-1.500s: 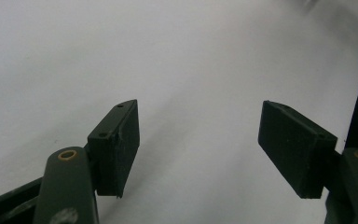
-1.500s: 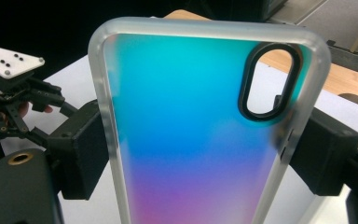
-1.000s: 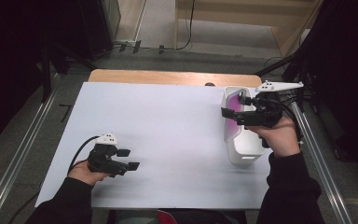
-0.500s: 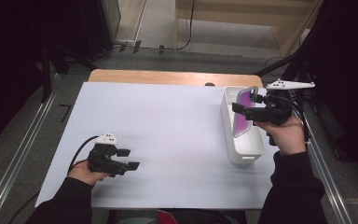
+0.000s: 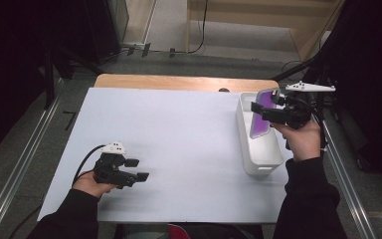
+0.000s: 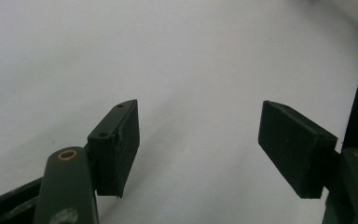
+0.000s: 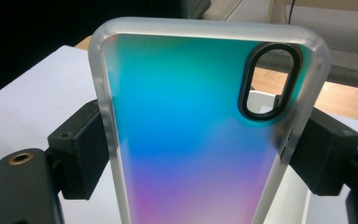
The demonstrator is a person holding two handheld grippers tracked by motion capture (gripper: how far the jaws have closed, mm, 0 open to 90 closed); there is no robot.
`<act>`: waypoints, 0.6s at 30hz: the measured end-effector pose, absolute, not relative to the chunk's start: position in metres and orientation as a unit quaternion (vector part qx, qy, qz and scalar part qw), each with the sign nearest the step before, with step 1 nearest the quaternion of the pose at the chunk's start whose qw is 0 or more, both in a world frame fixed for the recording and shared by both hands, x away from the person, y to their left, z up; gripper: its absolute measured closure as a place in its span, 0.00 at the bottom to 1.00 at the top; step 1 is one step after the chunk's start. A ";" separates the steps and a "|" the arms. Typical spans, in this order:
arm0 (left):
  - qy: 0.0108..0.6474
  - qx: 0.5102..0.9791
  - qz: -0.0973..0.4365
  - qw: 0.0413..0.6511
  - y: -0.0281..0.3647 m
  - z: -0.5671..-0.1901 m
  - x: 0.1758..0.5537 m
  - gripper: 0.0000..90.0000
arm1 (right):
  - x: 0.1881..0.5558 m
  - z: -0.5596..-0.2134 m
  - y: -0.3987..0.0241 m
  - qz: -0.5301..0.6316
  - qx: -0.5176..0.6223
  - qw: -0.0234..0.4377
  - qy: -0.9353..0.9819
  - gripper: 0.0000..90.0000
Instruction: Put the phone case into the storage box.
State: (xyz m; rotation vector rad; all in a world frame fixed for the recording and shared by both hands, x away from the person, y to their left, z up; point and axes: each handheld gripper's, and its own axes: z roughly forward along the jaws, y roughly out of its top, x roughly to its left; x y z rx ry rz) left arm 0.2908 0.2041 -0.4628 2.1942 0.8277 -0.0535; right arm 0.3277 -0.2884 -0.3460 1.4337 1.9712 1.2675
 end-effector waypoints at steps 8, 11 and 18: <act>0.326 0.862 -0.020 0.388 0.204 -0.463 0.291 0.32 | 0.341 -0.348 -0.288 0.447 0.519 0.206 0.698 0.16; 0.326 0.862 -0.020 0.388 0.204 -0.463 0.291 0.32 | 0.349 -0.348 -0.288 0.442 0.524 0.209 0.697 0.16; 0.328 0.861 -0.020 0.388 0.204 -0.463 0.292 0.32 | 0.366 -0.349 -0.291 0.442 0.533 0.210 0.690 0.16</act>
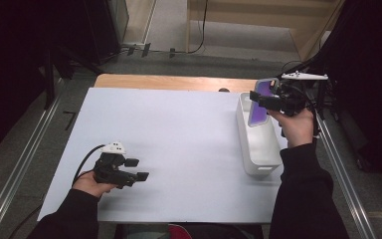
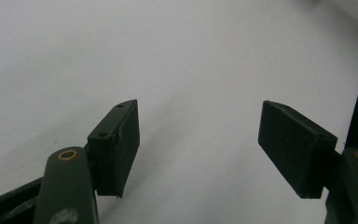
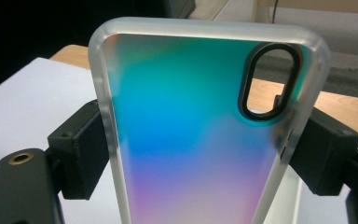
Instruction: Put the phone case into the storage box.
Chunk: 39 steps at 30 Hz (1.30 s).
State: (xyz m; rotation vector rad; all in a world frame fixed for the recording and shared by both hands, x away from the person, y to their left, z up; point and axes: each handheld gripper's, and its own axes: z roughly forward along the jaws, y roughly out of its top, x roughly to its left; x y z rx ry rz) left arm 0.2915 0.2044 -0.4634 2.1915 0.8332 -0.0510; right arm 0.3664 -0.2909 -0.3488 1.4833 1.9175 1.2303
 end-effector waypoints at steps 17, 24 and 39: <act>0.324 0.864 -0.020 0.386 0.204 -0.463 0.291 0.32 | 0.410 -0.341 -0.300 0.439 0.549 0.219 0.676 0.16; 0.325 0.863 -0.021 0.387 0.204 -0.463 0.291 0.32 | 0.426 -0.341 -0.307 0.429 0.568 0.226 0.665 0.16; 0.323 0.864 -0.021 0.385 0.204 -0.463 0.291 0.32 | 0.451 -0.349 -0.295 0.411 0.584 0.260 0.650 0.16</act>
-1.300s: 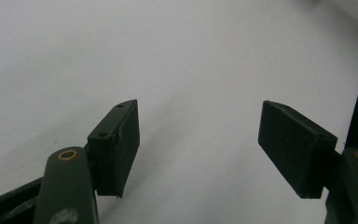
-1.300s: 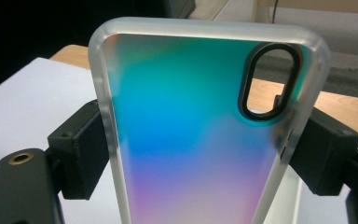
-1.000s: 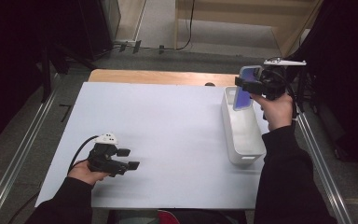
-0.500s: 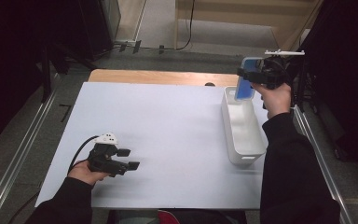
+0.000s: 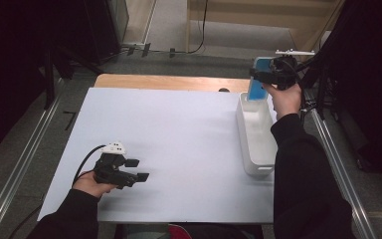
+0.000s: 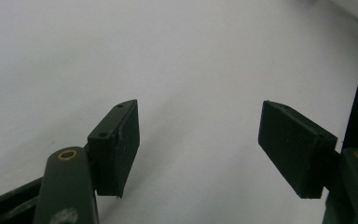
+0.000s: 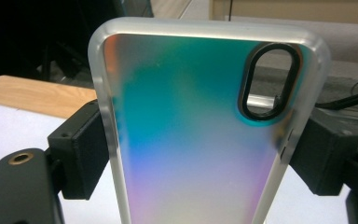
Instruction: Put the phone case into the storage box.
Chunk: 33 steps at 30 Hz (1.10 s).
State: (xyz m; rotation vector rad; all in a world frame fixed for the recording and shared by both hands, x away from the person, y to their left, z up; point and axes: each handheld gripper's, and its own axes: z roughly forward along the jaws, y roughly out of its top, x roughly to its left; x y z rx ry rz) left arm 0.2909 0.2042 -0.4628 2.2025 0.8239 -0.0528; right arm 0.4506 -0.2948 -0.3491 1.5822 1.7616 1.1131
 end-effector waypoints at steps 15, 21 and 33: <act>0.323 0.864 -0.022 0.386 0.204 -0.463 0.291 0.32 | 0.465 -0.363 -0.288 0.387 0.600 0.282 0.641 0.16; 0.323 0.864 -0.021 0.386 0.204 -0.463 0.291 0.32 | 0.467 -0.370 -0.286 0.384 0.603 0.282 0.640 0.16; 0.324 0.862 -0.021 0.388 0.204 -0.463 0.291 0.32 | 0.468 -0.386 -0.287 0.373 0.608 0.283 0.641 0.16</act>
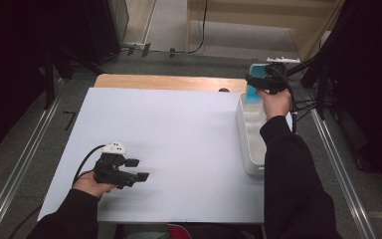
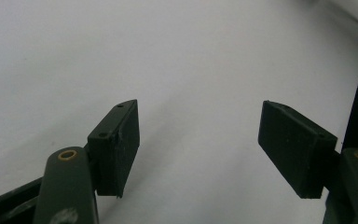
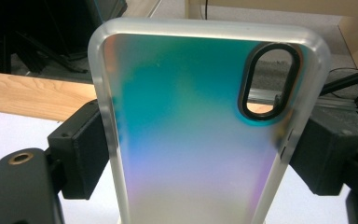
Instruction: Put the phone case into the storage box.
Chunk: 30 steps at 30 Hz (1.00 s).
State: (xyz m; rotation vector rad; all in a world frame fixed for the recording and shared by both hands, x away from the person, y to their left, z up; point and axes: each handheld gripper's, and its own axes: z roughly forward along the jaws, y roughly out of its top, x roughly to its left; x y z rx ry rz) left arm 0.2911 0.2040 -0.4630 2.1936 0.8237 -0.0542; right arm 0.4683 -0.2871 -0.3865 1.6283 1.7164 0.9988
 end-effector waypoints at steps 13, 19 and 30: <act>0.326 0.861 -0.021 0.390 0.205 -0.462 0.291 0.32 | 0.466 -0.402 -0.285 0.370 0.606 0.275 0.648 0.16; 0.328 0.859 -0.019 0.393 0.206 -0.462 0.292 0.32 | 0.464 -0.409 -0.284 0.369 0.607 0.271 0.650 0.16; 0.329 0.858 -0.019 0.393 0.206 -0.462 0.292 0.32 | 0.461 -0.422 -0.280 0.352 0.604 0.279 0.658 0.16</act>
